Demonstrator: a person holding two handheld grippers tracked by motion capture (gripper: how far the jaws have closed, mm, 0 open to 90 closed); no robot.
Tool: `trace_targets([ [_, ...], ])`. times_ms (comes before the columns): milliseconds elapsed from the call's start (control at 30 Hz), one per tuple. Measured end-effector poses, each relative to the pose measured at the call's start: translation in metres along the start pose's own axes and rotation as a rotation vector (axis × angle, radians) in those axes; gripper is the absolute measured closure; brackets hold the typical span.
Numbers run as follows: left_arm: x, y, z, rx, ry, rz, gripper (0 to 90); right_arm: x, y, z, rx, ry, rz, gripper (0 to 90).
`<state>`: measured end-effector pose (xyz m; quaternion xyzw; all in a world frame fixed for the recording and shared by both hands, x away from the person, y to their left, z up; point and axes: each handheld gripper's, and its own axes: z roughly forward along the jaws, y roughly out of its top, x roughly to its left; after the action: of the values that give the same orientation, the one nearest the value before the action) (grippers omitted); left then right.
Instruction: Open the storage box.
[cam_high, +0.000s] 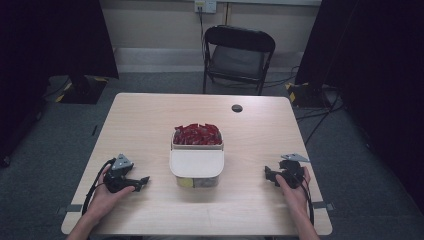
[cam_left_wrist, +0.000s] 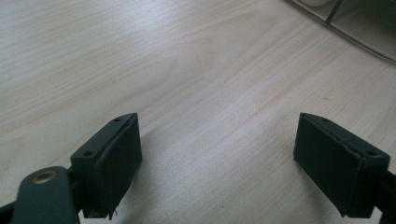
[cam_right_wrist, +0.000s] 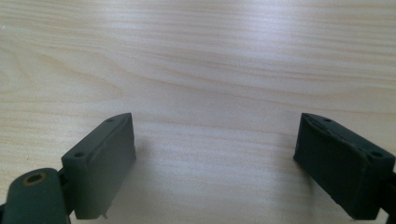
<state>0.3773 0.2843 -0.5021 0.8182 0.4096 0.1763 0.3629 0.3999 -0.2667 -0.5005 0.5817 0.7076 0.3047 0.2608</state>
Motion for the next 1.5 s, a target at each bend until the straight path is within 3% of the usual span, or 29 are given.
trace_targets([
  [433,0.0,0.0,0.0,0.0,0.0,0.0,14.7,0.001,0.0,0.0,0.001,-0.002,0.007,11.9],
  [767,0.0,0.0,0.0,0.0,0.0,0.0,14.7,0.006,0.004,-0.004,0.034,0.056,0.004,14.6],
  [900,0.0,0.0,0.0,0.0,0.0,0.0,14.7,0.011,0.006,-0.01,0.001,0.064,0.003,14.7],
  [1167,0.0,0.0,0.0,0.0,0.0,0.0,14.7,0.017,0.01,-0.017,-0.013,0.07,-0.013,18.3],
  [1333,0.0,0.0,0.0,0.0,0.0,0.0,14.7,0.023,0.015,-0.025,-0.018,0.14,-0.023,17.8],
  [1500,0.0,0.0,0.0,0.0,0.0,0.0,14.7,0.031,0.021,-0.034,-0.041,0.171,-0.049,17.0],
])
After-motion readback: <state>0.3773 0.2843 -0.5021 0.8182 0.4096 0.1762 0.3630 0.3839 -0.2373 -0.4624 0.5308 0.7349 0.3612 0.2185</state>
